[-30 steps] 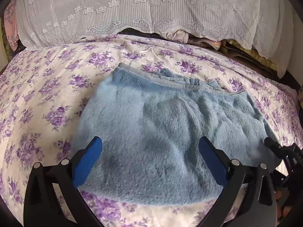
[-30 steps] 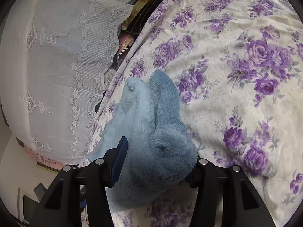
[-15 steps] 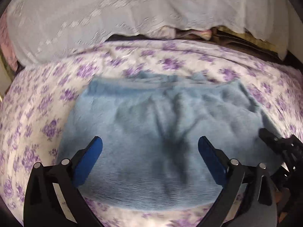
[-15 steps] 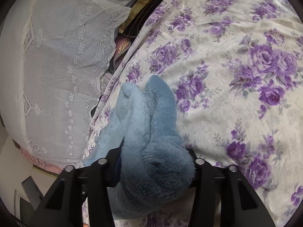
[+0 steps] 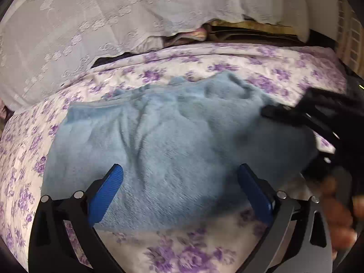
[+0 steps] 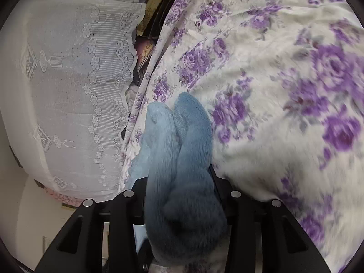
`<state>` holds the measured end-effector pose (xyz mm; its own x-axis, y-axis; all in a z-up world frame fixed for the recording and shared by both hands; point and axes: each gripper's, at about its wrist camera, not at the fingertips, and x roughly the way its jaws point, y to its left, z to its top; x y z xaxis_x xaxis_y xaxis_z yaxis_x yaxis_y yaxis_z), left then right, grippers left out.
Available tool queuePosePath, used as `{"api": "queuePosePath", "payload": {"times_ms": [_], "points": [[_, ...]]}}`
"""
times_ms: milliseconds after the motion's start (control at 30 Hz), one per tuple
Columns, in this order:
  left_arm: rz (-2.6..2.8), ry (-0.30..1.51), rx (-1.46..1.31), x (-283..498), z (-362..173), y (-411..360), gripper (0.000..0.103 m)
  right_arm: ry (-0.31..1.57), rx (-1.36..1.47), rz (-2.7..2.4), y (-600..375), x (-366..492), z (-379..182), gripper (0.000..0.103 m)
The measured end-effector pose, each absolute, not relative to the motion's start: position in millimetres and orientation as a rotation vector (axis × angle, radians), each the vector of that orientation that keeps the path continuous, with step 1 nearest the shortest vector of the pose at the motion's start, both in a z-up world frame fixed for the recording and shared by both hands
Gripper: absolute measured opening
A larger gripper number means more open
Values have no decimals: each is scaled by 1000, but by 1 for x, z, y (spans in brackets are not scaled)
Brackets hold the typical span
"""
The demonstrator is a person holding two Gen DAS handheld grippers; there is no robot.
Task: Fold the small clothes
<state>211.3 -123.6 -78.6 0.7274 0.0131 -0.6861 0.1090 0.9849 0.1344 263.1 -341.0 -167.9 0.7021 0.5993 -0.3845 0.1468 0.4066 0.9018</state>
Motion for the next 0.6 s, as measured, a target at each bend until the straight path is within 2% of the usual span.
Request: {"api": "queuePosePath", "payload": {"times_ms": [200,267,333,433,467,600], "points": [[-170,691,279,191,-80,-157,98,881,1170,435,-349,279,-170,43],[-178,691,324,192,-86,-167,98,932,1131,462,-347,285,-166,46],[-249,695,348,190,-90,-176,98,985,1039,529,-343,296,-156,58],[-292,663,454,182,-98,-194,98,1022,958,587,-339,308,-149,59],[-288,657,500,182,-103,-202,98,1026,958,597,-339,312,-151,59],[-279,658,568,192,-110,-221,96,1033,961,636,-343,321,-154,42]]}}
